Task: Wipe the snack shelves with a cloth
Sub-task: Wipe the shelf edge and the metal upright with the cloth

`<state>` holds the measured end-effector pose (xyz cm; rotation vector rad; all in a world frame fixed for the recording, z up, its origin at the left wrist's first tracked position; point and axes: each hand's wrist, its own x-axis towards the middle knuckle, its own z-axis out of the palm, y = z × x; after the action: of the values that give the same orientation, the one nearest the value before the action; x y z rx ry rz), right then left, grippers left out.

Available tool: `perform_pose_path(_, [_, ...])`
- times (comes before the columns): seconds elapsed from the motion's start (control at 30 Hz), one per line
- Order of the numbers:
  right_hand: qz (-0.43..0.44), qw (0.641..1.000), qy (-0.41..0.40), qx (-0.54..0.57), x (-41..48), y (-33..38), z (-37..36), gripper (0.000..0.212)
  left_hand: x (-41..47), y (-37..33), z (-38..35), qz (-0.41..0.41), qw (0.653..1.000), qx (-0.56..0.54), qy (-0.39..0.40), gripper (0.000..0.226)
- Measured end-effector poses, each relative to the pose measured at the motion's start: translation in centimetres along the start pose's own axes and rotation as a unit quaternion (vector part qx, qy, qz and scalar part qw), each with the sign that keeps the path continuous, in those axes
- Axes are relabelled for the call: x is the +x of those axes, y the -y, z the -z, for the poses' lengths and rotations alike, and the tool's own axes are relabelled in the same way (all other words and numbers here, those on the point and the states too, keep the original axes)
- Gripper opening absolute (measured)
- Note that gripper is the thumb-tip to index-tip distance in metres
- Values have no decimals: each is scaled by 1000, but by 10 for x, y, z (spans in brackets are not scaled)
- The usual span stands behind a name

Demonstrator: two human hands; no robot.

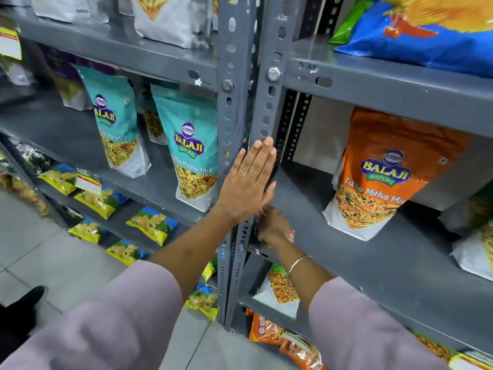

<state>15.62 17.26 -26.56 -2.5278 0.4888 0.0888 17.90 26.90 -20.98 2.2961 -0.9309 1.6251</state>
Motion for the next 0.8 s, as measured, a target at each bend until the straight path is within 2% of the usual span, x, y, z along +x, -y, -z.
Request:
perform_pose_path(0.07, [28, 994, 24, 100, 10, 1, 15, 30, 1, 0, 4, -9, 1000, -6, -2, 87])
perform_pose_path(0.13, [4, 989, -19, 144, 29, -17, 28, 34, -4, 0, 6, -11, 1000, -8, 2, 86])
perform_pose_path(0.23, [-61, 993, -88, 46, 54, -57, 31, 57, -7, -5, 9, -17, 1000, -8, -4, 81])
perform_pose_path(0.3, [-95, 993, -68, 6, 61, -69, 22, 60, -9, -3, 5, -20, 1000, -5, -12, 71])
perform_pose_path(0.4, [-99, 991, -37, -76, 61, -58, 3, 65, -9, -1, 2, -24, 1000, -3, -15, 66])
perform_pose_path(0.6, [4, 994, 19, -112, 87, -51, 2, 73, -8, -1, 2, -27, 999, -12, -31, 67])
perform_pose_path(0.73, [-98, 991, 2, -89, 106, -58, 20, 66, -9, -2, 0, -28, 999, -9, -45, 66])
perform_pose_path(0.8, [-94, 990, -19, -101, 116, -59, 23, 64, -9, -2, -1, -28, 998, -7, -47, 65])
